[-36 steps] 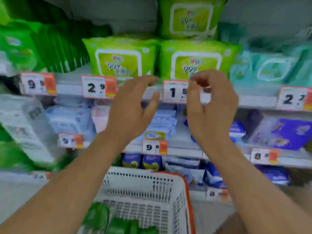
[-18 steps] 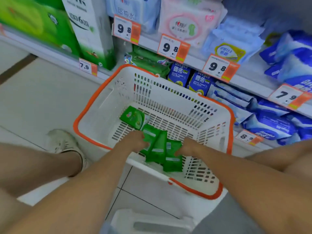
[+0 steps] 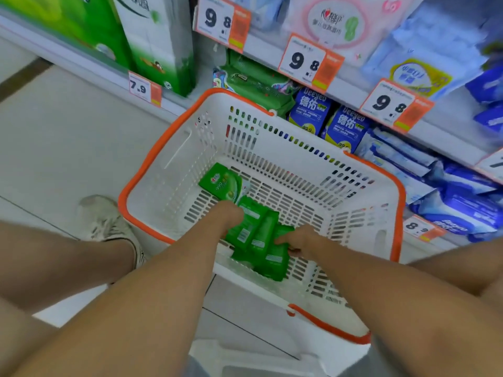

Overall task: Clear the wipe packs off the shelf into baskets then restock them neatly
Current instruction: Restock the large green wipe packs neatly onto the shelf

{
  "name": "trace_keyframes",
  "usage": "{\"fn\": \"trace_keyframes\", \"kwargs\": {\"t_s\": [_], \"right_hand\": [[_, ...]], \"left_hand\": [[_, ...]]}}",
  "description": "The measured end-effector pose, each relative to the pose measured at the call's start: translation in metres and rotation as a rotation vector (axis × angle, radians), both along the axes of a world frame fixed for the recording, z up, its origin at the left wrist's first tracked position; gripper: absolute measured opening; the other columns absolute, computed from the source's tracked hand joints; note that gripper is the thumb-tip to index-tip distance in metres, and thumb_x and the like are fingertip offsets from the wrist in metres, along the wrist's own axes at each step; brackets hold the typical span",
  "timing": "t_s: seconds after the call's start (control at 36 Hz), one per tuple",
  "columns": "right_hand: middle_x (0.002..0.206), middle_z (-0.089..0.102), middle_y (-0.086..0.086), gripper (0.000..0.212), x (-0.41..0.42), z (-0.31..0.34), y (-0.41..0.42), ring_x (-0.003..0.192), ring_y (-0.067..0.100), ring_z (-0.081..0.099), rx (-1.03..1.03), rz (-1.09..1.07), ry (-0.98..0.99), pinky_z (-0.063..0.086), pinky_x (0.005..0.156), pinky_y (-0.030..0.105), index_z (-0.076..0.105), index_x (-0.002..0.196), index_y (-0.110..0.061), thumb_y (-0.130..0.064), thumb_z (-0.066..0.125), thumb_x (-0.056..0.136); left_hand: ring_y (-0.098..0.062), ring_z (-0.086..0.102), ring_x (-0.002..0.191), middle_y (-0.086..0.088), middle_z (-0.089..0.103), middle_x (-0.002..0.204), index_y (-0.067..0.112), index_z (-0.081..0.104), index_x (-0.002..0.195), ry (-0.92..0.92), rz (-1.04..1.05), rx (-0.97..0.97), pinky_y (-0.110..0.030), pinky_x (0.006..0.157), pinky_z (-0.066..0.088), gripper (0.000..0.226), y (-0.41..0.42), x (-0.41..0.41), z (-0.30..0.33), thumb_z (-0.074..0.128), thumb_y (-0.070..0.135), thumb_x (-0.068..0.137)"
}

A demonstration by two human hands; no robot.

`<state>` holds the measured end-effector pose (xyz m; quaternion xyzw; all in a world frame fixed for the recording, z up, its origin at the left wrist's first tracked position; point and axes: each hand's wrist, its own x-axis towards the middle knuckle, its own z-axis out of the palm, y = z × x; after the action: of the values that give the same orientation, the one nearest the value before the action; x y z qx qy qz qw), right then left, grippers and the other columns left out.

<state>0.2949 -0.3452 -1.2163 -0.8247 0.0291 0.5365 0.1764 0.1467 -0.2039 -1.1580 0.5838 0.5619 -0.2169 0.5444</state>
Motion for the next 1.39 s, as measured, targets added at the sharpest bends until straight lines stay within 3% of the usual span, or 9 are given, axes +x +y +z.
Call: {"fn": "trace_keyframes", "kwargs": {"t_s": [0.17,0.33,0.42,0.53,0.61,0.78,0.97,1.14,1.39], "right_hand": [[0.094,0.072,0.008,0.035,-0.018,0.017,0.014,0.077,0.02,0.069,0.231,-0.022,-0.134,0.06,0.066,0.033,0.067,0.099,-0.012,-0.005,0.087,0.07],[0.092,0.067,0.007,0.024,-0.011,0.076,0.039,0.088,0.027,0.059,0.874,0.717,-0.837,0.051,0.074,0.041,0.066,0.091,-0.012,0.0,0.08,0.074],[0.124,0.066,0.012,0.045,-0.022,0.079,0.048,0.116,0.03,0.059,1.028,1.052,-0.757,0.048,0.1,0.038,0.071,0.111,-0.006,0.016,0.068,0.072],[0.138,0.051,0.006,0.059,-0.023,0.048,0.036,0.126,0.024,0.053,0.648,0.378,-0.702,0.048,0.097,0.033,0.052,0.135,-0.012,0.006,0.063,0.08],[0.149,0.042,0.011,0.096,-0.024,0.017,0.024,0.126,0.029,0.051,0.264,0.114,-0.23,0.048,0.088,0.034,0.027,0.151,-0.011,-0.027,0.086,0.077],[0.119,0.063,0.001,0.113,-0.029,-0.041,0.033,0.109,0.02,0.06,0.103,0.535,-0.308,0.052,0.094,0.036,0.06,0.116,-0.031,-0.086,0.08,0.019],[0.099,0.062,0.002,0.069,-0.049,0.004,0.056,0.095,0.022,0.062,0.387,0.435,-0.248,0.058,0.08,0.042,0.052,0.106,-0.012,-0.011,0.098,0.053],[0.098,0.066,-0.005,0.053,-0.047,0.03,0.06,0.093,0.015,0.062,0.809,0.378,-0.578,0.054,0.084,0.034,0.068,0.106,-0.015,0.002,0.089,0.061],[0.108,0.062,0.016,0.033,-0.04,0.056,0.05,0.104,0.029,0.056,1.232,0.903,-1.174,0.046,0.097,0.029,0.07,0.102,0.002,0.016,0.072,0.072]], "left_hand": [[-0.032,0.059,0.1,-0.017,0.056,0.124,0.004,0.052,0.123,-0.054,0.442,-0.234,-0.042,0.089,0.055,0.057,-0.013,0.0,0.004,0.035,0.054,0.102],[-0.048,0.062,0.107,-0.029,0.058,0.122,-0.007,0.049,0.124,-0.262,0.909,-0.663,-0.054,0.086,0.056,0.104,0.008,-0.016,0.011,0.056,0.083,0.073],[-0.031,0.074,0.081,-0.02,0.071,0.099,0.002,0.062,0.116,-0.41,0.799,-0.589,-0.041,0.068,0.062,0.055,0.021,-0.018,0.021,0.067,0.049,0.088],[-0.026,0.073,0.076,-0.013,0.072,0.098,0.006,0.061,0.121,-0.381,0.625,-0.22,-0.04,0.067,0.061,0.033,0.031,-0.024,0.013,0.07,0.011,0.09],[-0.029,0.072,0.091,-0.012,0.072,0.107,0.011,0.062,0.119,-0.389,0.552,-0.144,-0.043,0.078,0.059,0.035,0.03,-0.031,0.007,0.073,0.007,0.087],[-0.03,0.07,0.1,-0.01,0.072,0.112,0.013,0.062,0.12,-0.355,0.494,-0.101,-0.05,0.093,0.055,0.035,0.035,-0.04,0.0,0.073,0.013,0.086],[-0.031,0.067,0.103,-0.014,0.069,0.113,0.006,0.061,0.123,-0.291,0.614,0.04,-0.044,0.096,0.054,0.041,0.052,-0.046,-0.001,0.065,0.033,0.093],[-0.037,0.059,0.112,-0.016,0.06,0.123,0.011,0.05,0.129,-0.262,0.607,0.245,-0.05,0.101,0.049,0.038,0.064,-0.053,-0.013,0.054,0.003,0.092],[-0.033,0.072,0.092,-0.019,0.074,0.103,0.01,0.066,0.119,-0.443,0.79,-0.497,-0.046,0.079,0.059,0.043,0.036,-0.043,0.005,0.051,0.043,0.095]]}}
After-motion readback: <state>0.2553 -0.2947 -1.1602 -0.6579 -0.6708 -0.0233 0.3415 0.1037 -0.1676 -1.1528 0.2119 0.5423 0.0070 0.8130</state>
